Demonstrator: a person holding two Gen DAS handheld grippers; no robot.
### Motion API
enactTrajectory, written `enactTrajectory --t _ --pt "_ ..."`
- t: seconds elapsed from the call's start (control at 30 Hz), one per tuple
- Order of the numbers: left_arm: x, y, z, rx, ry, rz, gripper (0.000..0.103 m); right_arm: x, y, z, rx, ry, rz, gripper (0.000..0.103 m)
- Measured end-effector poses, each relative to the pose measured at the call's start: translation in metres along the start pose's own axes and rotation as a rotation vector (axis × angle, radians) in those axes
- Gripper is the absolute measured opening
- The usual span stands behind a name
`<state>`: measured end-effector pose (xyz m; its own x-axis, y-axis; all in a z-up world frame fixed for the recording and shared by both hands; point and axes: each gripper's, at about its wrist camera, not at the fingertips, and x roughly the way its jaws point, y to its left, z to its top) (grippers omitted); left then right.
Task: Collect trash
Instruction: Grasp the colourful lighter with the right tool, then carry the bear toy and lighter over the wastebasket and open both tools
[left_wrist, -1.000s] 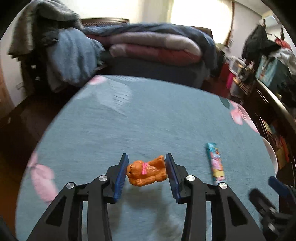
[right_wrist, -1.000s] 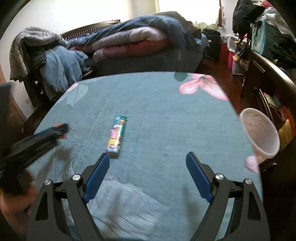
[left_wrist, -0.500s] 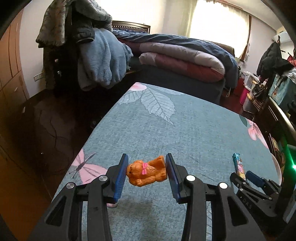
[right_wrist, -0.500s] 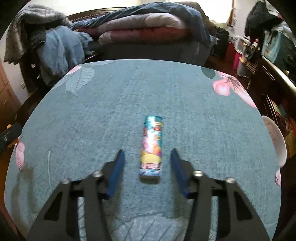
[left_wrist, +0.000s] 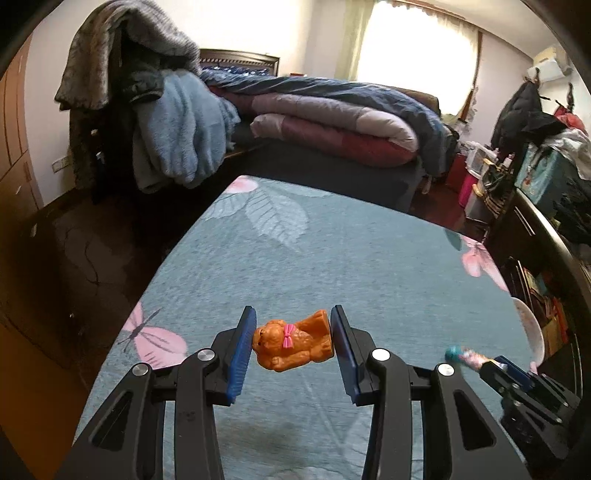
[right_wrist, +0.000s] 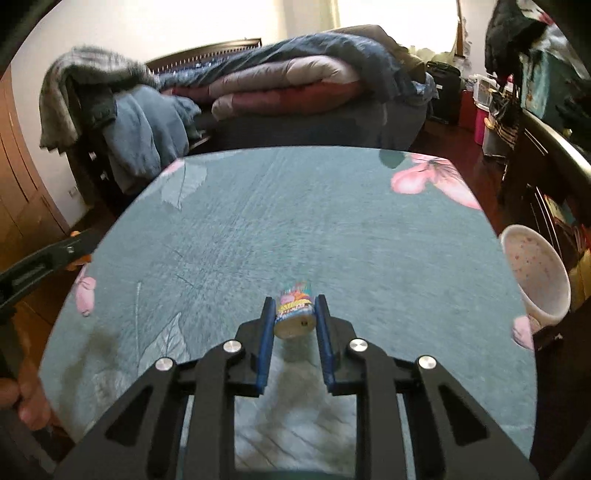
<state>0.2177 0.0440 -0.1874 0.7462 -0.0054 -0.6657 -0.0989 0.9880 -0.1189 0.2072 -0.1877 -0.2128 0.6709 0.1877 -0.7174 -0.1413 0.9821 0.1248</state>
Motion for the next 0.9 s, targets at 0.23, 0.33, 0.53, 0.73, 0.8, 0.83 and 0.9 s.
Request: enactTrajectory --t 0.23,0.33,0.53,0.73,0.8,0.83,0.9 --pt "-0.011 -0.044 -0.002 0.056 -0.006 -0.053 0.042 -0.039 -0.043 -0.017 0.073 -0.042 0.002 0.020" --pt "-0.014 -0.068 -0.003 0.092 -0.009 -0.072 0.042 -0.048 -0.061 -0.020 0.102 -0.057 -0.002 0.015" --pt "-0.018 -0.102 -0.006 0.146 -0.009 -0.101 0.042 -0.064 -0.089 -0.028 0.146 -0.080 0.020 0.012" --pt "-0.021 -0.126 -0.007 0.180 -0.015 -0.117 0.042 -0.077 -0.104 -0.032 0.172 -0.105 0.040 0.012" --pt "-0.021 -0.133 -0.007 0.193 -0.016 -0.119 0.042 -0.082 -0.109 -0.033 0.175 -0.115 0.038 0.012" --pt "-0.021 -0.137 -0.007 0.199 -0.016 -0.120 0.042 -0.084 -0.112 -0.034 0.179 -0.120 0.037 0.012" --pt "-0.021 -0.145 -0.007 0.214 -0.015 -0.124 0.042 -0.086 -0.116 -0.035 0.186 -0.125 0.036 0.012"
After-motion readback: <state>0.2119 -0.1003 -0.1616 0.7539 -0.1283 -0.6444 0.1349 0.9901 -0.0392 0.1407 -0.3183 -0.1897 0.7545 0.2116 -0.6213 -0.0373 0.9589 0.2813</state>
